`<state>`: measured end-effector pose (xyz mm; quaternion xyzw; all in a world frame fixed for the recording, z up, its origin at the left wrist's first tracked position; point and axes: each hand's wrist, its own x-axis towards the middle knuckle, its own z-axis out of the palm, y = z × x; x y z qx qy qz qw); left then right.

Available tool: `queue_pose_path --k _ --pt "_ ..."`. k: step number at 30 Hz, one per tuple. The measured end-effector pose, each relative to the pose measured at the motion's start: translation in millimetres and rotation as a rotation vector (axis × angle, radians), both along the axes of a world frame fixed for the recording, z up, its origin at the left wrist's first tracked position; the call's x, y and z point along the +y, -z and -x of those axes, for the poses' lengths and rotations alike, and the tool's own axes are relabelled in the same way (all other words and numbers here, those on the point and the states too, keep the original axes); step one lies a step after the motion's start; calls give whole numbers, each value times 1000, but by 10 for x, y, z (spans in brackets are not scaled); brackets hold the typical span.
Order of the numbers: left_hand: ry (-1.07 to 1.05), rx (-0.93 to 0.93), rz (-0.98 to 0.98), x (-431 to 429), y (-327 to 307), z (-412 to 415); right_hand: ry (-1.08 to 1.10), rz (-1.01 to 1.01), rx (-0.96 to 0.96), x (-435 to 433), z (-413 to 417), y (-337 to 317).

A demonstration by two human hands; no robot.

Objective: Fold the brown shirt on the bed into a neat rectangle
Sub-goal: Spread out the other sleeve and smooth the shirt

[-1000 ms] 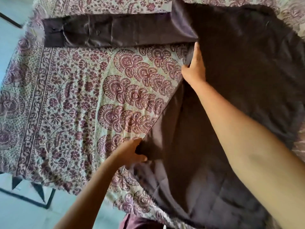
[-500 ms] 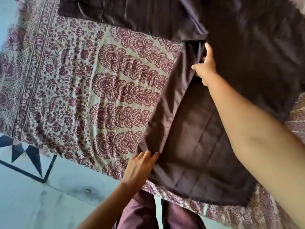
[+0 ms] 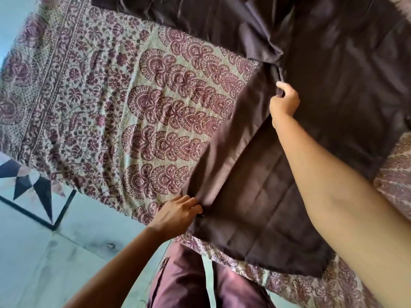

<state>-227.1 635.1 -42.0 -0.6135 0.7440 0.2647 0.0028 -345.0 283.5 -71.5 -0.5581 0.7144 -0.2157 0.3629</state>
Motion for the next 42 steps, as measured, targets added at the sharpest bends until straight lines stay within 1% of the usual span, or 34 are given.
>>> queue_pose_path --k 4,6,8,10,13,16,19,21,24,26,29,30,32,35,36,38,39,40,42 --pt "43 44 -138 -12 26 33 -146 -9 172 115 102 -60" --pt "-56 108 -180 -114 -23 -6 -154 16 216 141 109 -114" --pt "-270 225 -182 -277 -67 -132 -149 67 290 139 93 -162" --pt "-476 297 -85 -564 -138 -338 -200 132 346 125 36 -225" --pt "-774 335 12 -1162 -146 -771 -330 238 371 57 -145 -283" --pt "-1130 412 90 -1813 -104 -1259 -487 317 359 -93 -401 -280" --pt "-1469 608 167 -2370 -86 -1733 -650 315 416 -270 -682 -260" --pt "-1611 703 200 -2718 -70 -2071 -711 297 464 -404 -866 -225" --pt "-1737 808 181 -3141 39 -2565 -714 252 558 -574 -1071 -161" --pt "-1788 805 167 -3376 159 -2878 -677 168 609 -652 -1166 -94" --pt "-1869 822 245 -3692 235 -3192 -615 17 610 -699 -1221 21" --pt "-1886 802 262 -3786 236 -3247 -604 -15 600 -708 -1215 61" --pt "-1905 780 299 -3906 308 -3358 -587 -17 582 -703 -1199 130" --pt "-1858 803 303 -3939 403 -3440 -575 -50 548 -727 -1176 149" --pt "-1840 841 300 -3945 332 -3378 -589 -78 538 -756 -1164 141" --pt "-1750 918 372 -4000 151 -3165 -624 -139 479 -814 -1151 116" --pt "-1672 934 418 -4053 51 -3005 -613 -160 389 -854 -1137 69" --pt "-1583 958 428 -4096 -81 -2790 -564 -187 239 -893 -1102 2" --pt "-1386 1057 380 -4193 -325 -2276 -361 -285 -199 -973 -1006 -212"
